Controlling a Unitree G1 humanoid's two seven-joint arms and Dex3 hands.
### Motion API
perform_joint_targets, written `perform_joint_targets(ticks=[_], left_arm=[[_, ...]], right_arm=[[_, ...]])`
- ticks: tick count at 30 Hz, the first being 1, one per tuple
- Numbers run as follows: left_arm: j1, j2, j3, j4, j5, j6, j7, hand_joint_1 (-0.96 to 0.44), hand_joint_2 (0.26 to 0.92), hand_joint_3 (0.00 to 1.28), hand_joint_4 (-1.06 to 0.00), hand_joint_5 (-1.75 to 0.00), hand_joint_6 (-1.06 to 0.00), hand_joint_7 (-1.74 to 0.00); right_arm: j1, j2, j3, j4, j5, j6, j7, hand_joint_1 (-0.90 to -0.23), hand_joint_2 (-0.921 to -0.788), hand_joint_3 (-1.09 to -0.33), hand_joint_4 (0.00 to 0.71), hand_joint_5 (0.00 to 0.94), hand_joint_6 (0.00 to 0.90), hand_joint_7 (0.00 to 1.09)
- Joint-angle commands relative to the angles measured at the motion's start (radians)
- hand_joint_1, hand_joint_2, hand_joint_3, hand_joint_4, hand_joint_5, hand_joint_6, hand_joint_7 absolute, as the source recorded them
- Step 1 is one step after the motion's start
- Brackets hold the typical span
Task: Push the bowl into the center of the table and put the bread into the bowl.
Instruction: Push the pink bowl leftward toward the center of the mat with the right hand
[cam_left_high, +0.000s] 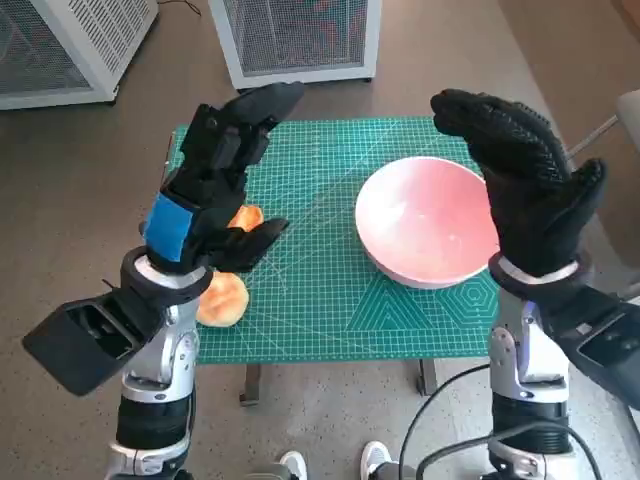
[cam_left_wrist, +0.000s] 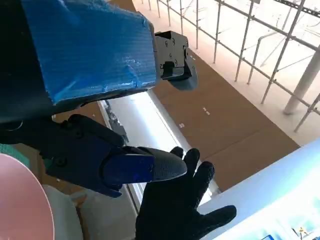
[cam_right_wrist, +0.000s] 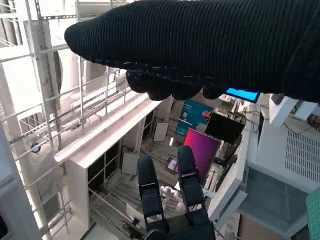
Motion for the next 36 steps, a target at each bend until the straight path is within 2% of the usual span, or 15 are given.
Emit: perform_joint_targets(ticks=[1,5,10,13,17,19,22,24,31,36], left_arm=[[0.001,0.002,-0.002,-0.009,0.0,0.001,0.001,-0.5,0.921,0.35,0.0,-0.43,0.0,-0.73],[0.004,0.0,-0.004,-0.01,0.003,-0.002,0.002,-0.5,0.921,0.35,0.0,-0.43,0.0,-0.73],[0.007,-0.001,-0.007,-0.008,0.009,-0.005,0.003,-0.5,0.92,0.35,0.0,-0.43,0.0,-0.73],[0.005,0.0,-0.006,-0.005,0.008,-0.005,0.001,-0.5,0.92,0.35,0.0,-0.42,0.0,-0.73],[0.003,0.002,-0.003,0.002,0.006,-0.007,-0.002,-0.5,0.92,0.35,0.0,-0.42,0.0,-0.73],[0.003,0.003,-0.002,0.003,0.005,-0.007,-0.003,-0.5,0.92,0.35,0.0,-0.42,0.0,-0.73],[0.005,0.004,-0.001,0.003,0.006,-0.008,-0.003,-0.5,0.921,0.35,0.0,-0.42,0.0,-0.72],[0.006,0.005,0.0,0.004,0.006,-0.01,-0.003,-0.49,0.921,0.35,0.0,-0.42,0.0,-0.73],[0.006,0.007,0.003,0.009,0.0,-0.01,-0.007,-0.49,0.921,0.35,0.0,-0.42,0.0,-0.73],[0.007,0.01,0.006,0.017,0.0,-0.017,-0.011,-0.5,0.921,0.35,0.0,-0.42,0.0,-0.73]], right_arm=[[0.015,-0.032,-0.037,0.053,0.014,-0.011,0.027,-0.355,-0.921,-0.466,0.457,0.006,0.148,0.73],[-0.006,-0.059,-0.078,0.141,-0.004,-0.063,0.031,-0.369,-0.921,-0.453,0.458,0.005,0.165,0.69],[-0.039,-0.1,-0.135,0.276,-0.072,-0.131,-0.039,-0.382,-0.921,-0.449,0.457,0.003,0.178,0.67],[-0.068,-0.12,-0.164,0.377,-0.093,-0.165,-0.075,-0.377,-0.921,-0.461,0.453,0.001,0.186,0.65],[-0.123,-0.14,-0.2,0.546,-0.086,-0.189,-0.099,-0.373,-0.921,-0.472,0.451,0.001,0.198,0.64],[-0.15,-0.147,-0.218,0.625,-0.072,-0.187,-0.103,-0.366,-0.921,-0.481,0.456,0.004,0.203,0.64],[-0.19,-0.145,-0.254,0.739,-0.035,-0.159,-0.109,-0.354,-0.921,-0.5,0.466,0.008,0.213,0.64],[-0.211,-0.145,-0.272,0.807,-0.023,-0.147,-0.117,-0.352,-0.921,-0.508,0.472,0.011,0.217,0.64],[-0.267,-0.147,-0.317,1.02,-0.005,-0.105,-0.141,-0.366,-0.921,-0.53,0.484,0.013,0.228,0.63],[-0.279,-0.144,-0.339,1.121,0.001,-0.038,-0.151,-0.367,-0.921,-0.533,0.485,0.009,0.245,0.6]])
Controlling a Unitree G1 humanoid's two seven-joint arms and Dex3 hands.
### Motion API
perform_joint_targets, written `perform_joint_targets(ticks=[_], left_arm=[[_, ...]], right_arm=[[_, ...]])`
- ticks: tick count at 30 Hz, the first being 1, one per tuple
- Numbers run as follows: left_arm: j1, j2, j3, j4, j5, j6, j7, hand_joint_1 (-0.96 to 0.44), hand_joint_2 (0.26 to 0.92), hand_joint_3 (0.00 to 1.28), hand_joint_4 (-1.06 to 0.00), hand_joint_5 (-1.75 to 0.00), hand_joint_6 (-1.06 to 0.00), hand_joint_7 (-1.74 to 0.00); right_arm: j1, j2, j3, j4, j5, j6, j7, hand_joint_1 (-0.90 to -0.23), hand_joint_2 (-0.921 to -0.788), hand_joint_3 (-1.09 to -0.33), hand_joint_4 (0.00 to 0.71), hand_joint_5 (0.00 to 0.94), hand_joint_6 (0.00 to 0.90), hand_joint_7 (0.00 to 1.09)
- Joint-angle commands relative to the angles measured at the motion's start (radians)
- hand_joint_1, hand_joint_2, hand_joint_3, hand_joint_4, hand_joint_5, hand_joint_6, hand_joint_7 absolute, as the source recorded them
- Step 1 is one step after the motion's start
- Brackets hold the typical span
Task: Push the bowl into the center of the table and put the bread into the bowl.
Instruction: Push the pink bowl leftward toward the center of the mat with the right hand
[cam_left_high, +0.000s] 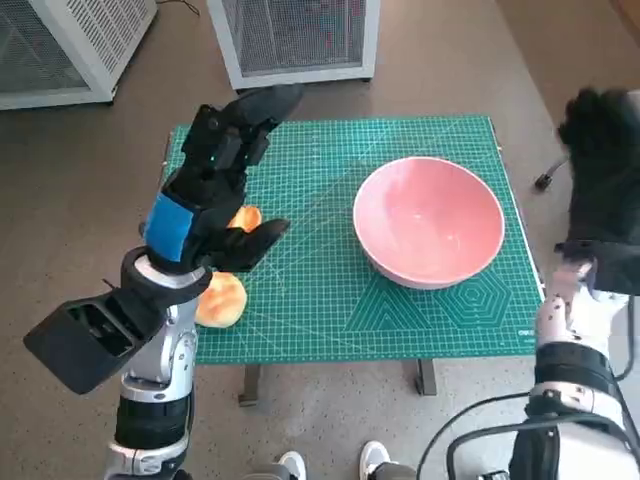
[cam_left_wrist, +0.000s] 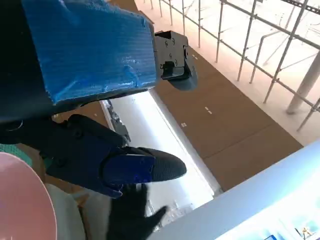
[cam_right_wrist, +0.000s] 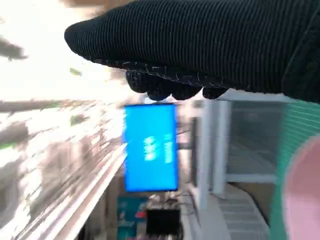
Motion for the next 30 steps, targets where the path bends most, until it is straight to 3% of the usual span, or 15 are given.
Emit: perform_joint_targets(ticks=[1,7,15,30], left_arm=[[0.006,0.007,0.006,0.007,-0.004,-0.016,-0.008,-0.5,0.921,0.35,0.0,-0.42,0.0,-0.73],[0.009,0.009,0.009,0.012,-0.005,-0.022,-0.013,-0.5,0.921,0.35,0.0,-0.42,0.0,-0.73],[0.018,0.017,0.014,0.003,-0.01,-0.022,-0.018,-0.5,0.921,0.35,0.0,-0.42,0.0,-0.73],[0.036,0.031,0.033,-0.002,-0.023,-0.03,-0.031,-0.5,0.921,0.36,0.0,-0.4,0.0,-0.71]], right_arm=[[0.001,0.009,-0.021,0.1,0.01,0.073,-0.016,-0.362,-0.92,-0.539,0.481,0.006,0.254,0.58],[0.013,0.014,-0.014,0.158,-0.011,0.143,-0.03,-0.355,-0.921,-0.583,0.436,0.001,0.261,0.54],[0.019,0.047,-0.018,0.183,-0.01,0.217,-0.055,-0.359,-0.921,-0.596,0.432,0.003,0.27,0.47],[-0.018,0.124,-0.05,0.182,0.013,0.264,-0.042,-0.371,-0.921,-0.512,0.457,0.009,0.34,0.44]])
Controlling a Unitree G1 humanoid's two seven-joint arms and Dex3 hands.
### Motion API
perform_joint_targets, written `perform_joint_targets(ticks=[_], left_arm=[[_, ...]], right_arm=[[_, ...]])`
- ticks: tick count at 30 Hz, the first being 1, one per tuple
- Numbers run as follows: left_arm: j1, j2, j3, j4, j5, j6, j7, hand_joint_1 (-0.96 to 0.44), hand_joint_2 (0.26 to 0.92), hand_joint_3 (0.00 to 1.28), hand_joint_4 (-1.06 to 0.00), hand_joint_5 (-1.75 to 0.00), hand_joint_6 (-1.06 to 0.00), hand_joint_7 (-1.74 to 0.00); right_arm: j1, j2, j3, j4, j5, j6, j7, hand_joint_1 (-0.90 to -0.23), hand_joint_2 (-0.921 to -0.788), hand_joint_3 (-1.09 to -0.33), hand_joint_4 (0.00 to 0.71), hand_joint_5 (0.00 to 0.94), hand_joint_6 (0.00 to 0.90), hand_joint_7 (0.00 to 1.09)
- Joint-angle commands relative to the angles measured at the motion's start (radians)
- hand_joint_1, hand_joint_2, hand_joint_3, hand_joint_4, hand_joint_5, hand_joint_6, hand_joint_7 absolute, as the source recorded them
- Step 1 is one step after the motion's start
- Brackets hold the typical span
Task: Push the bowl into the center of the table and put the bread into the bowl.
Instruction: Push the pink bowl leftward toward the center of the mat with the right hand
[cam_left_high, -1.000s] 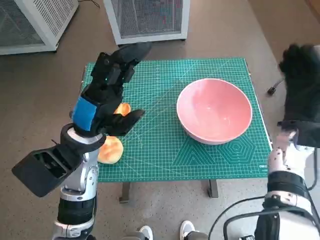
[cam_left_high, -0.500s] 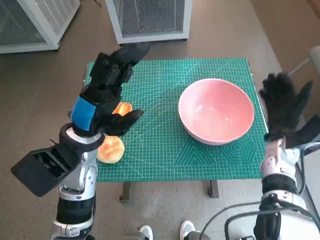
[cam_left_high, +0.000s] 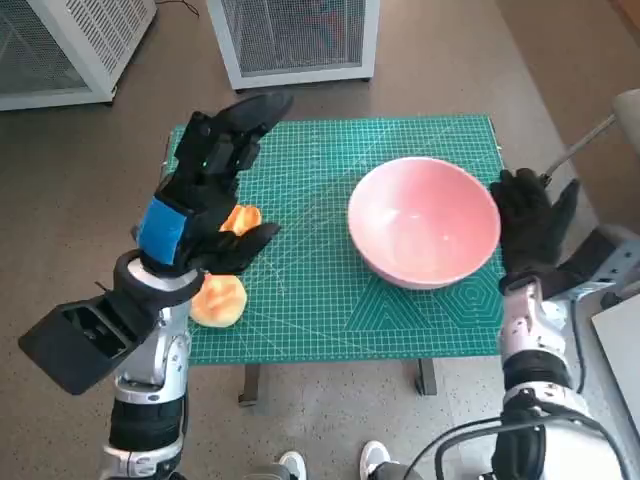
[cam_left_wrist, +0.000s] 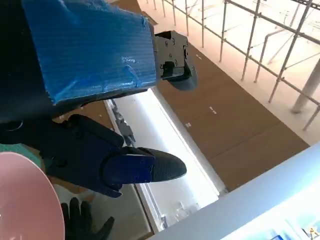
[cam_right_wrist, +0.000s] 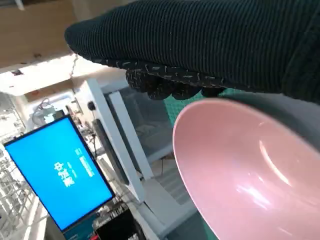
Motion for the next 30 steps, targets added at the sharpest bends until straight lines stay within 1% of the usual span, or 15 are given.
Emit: perform_joint_targets(ticks=[1,6,10,14,20,25,30], left_arm=[[0.01,0.008,0.009,-0.008,-0.012,-0.017,-0.008,-0.5,0.921,0.36,0.0,-0.39,0.0,-0.71],[0.013,0.011,0.011,-0.006,-0.009,-0.024,-0.007,-0.51,0.921,0.36,0.0,-0.39,0.0,-0.7],[0.017,0.015,0.015,-0.001,-0.009,-0.032,-0.009,-0.51,0.921,0.36,0.0,-0.38,0.0,-0.68],[0.024,0.019,0.019,-0.003,-0.01,-0.036,-0.009,-0.52,0.921,0.36,-0.01,-0.37,0.0,-0.66],[0.039,0.025,0.029,-0.002,-0.013,-0.046,-0.012,-0.54,0.921,0.35,-0.06,-0.28,0.0,-0.64],[0.051,0.029,0.038,0.0,-0.016,-0.054,-0.013,-0.55,0.921,0.35,-0.09,-0.2,0.0,-0.62],[0.064,0.03,0.043,-0.011,-0.013,-0.055,-0.01,-0.56,0.921,0.34,-0.11,-0.15,-0.01,-0.6]], right_arm=[[-0.018,0.031,-0.009,0.012,0.005,0.024,0.003,-0.372,-0.921,-0.511,0.459,0.009,0.339,0.44],[-0.034,0.054,-0.015,0.01,0.008,0.023,0.022,-0.371,-0.921,-0.519,0.462,0.009,0.337,0.45],[-0.046,0.067,-0.013,0.011,0.003,0.019,0.031,-0.358,-0.921,-0.547,0.455,0.002,0.314,0.49],[-0.057,0.08,-0.007,0.012,-0.005,0.014,0.037,-0.354,-0.921,-0.567,0.434,0.0,0.289,0.49],[-0.076,0.1,0.001,0.016,-0.012,0.018,0.029,-0.351,-0.921,-0.603,0.417,0.001,0.269,0.5],[-0.095,0.118,-0.006,0.021,-0.003,0.034,0.023,-0.354,-0.921,-0.612,0.425,0.005,0.28,0.51],[-0.111,0.135,-0.009,0.025,-0.003,0.048,0.015,-0.356,-0.921,-0.611,0.432,0.008,0.281,0.52]])
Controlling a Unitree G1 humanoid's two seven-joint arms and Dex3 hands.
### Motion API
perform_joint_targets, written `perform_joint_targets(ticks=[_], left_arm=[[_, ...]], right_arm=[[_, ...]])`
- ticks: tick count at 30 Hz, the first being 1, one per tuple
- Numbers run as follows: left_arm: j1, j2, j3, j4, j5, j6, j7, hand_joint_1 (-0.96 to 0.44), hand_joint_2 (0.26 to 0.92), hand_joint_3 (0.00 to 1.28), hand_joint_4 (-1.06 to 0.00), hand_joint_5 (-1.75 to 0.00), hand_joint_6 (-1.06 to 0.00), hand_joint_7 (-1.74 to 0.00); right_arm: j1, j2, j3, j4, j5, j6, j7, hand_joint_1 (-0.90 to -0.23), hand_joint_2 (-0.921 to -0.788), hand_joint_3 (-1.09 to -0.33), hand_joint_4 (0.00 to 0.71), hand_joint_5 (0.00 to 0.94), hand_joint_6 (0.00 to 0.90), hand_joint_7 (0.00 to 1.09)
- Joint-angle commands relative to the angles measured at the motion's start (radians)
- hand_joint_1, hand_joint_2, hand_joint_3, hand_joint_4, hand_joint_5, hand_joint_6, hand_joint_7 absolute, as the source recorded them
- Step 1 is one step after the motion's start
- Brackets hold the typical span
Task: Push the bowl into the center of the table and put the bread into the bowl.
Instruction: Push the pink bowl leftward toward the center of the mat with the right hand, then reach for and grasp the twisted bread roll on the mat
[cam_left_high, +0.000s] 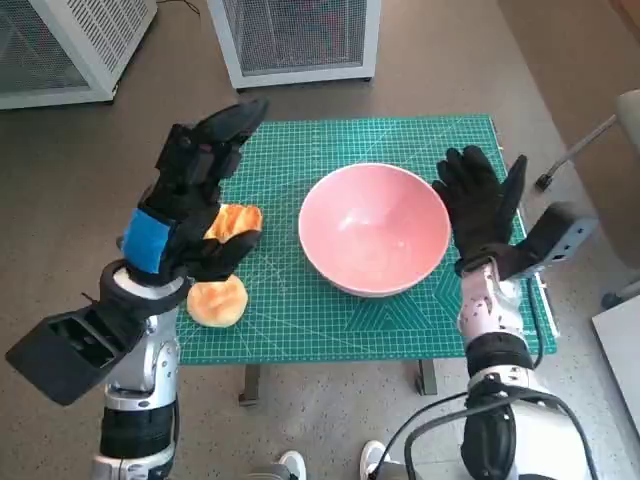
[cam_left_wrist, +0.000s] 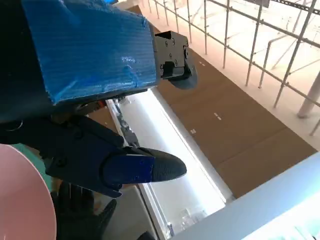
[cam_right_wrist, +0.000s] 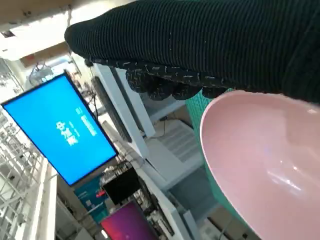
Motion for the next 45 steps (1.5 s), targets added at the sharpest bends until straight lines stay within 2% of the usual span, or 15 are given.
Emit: perform_joint_targets(ticks=[1,10,16,22,26,30,34,36,38,40,45], left_arm=[[0.018,0.01,0.01,-0.013,-0.009,-0.014,-0.001,-0.56,0.921,0.34,-0.12,-0.14,-0.01,-0.6],[0.039,0.014,0.024,-0.026,-0.01,-0.012,0.004,-0.55,0.921,0.33,-0.15,-0.07,-0.04,-0.53],[0.054,0.021,0.041,-0.027,-0.014,-0.021,0.003,-0.55,0.921,0.33,-0.16,-0.04,-0.06,-0.48],[0.062,0.031,0.062,-0.02,-0.022,-0.026,0.004,-0.56,0.921,0.33,-0.17,-0.03,-0.08,-0.45],[0.061,0.045,0.082,-0.003,-0.026,-0.035,0.006,-0.56,0.921,0.33,-0.17,-0.03,-0.1,-0.43],[0.056,0.06,0.106,0.007,-0.02,-0.037,0.018,-0.56,0.921,0.32,-0.19,-0.02,-0.14,-0.4],[0.044,0.079,0.123,0.024,0.023,-0.049,0.049,-0.57,0.921,0.32,-0.21,-0.02,-0.16,-0.38],[0.038,0.096,0.129,0.035,0.056,-0.057,0.065,-0.57,0.921,0.32,-0.22,-0.02,-0.17,-0.36],[0.027,0.128,0.136,0.055,0.113,-0.069,0.085,-0.58,0.921,0.32,-0.22,-0.01,-0.18,-0.34],[0.021,0.148,0.14,0.069,0.146,-0.078,0.097,-0.58,0.921,0.31,-0.2,-0.01,-0.16,-0.32],[-0.001,0.263,0.136,0.105,0.285,-0.069,0.111,-0.59,0.921,0.3,-0.17,0.0,-0.12,-0.28]], right_arm=[[-0.014,0.028,-0.003,0.019,-0.003,0.03,-0.021,-0.356,-0.921,-0.611,0.434,0.009,0.281,0.52],[-0.026,0.042,0.004,0.024,-0.011,0.046,-0.012,-0.355,-0.921,-0.606,0.442,0.011,0.252,0.5],[-0.033,0.03,0.01,0.017,-0.016,0.044,-0.006,-0.352,-0.921,-0.607,0.442,0.008,0.247,0.5],[-0.051,0.02,0.008,-0.009,-0.005,0.013,0.015,-0.351,-0.921,-0.608,0.456,0.014,0.268,0.51],[-0.056,0.03,0.008,-0.054,0.009,-0.042,0.064,-0.35,-0.921,-0.609,0.468,0.013,0.252,0.58],[-0.047,0.034,0.012,-0.112,0.022,-0.123,0.151,-0.369,-0.921,-0.588,0.471,0.009,0.236,0.64],[-0.027,0.048,0.02,-0.204,0.047,-0.19,0.253,-0.381,-0.921,-0.559,0.486,0.015,0.239,0.65],[-0.009,0.055,0.034,-0.266,0.056,-0.221,0.296,-0.386,-0.921,-0.55,0.493,0.017,0.24,0.65],[0.025,0.066,0.064,-0.363,0.058,-0.255,0.333,-0.391,-0.921,-0.544,0.498,0.019,0.241,0.65],[0.048,0.073,0.084,-0.423,0.057,-0.269,0.347,-0.399,-0.921,-0.538,0.503,0.02,0.241,0.64],[0.131,0.079,0.157,-0.626,0.043,-0.304,0.38,-0.402,-0.921,-0.535,0.508,0.021,0.241,0.65]])
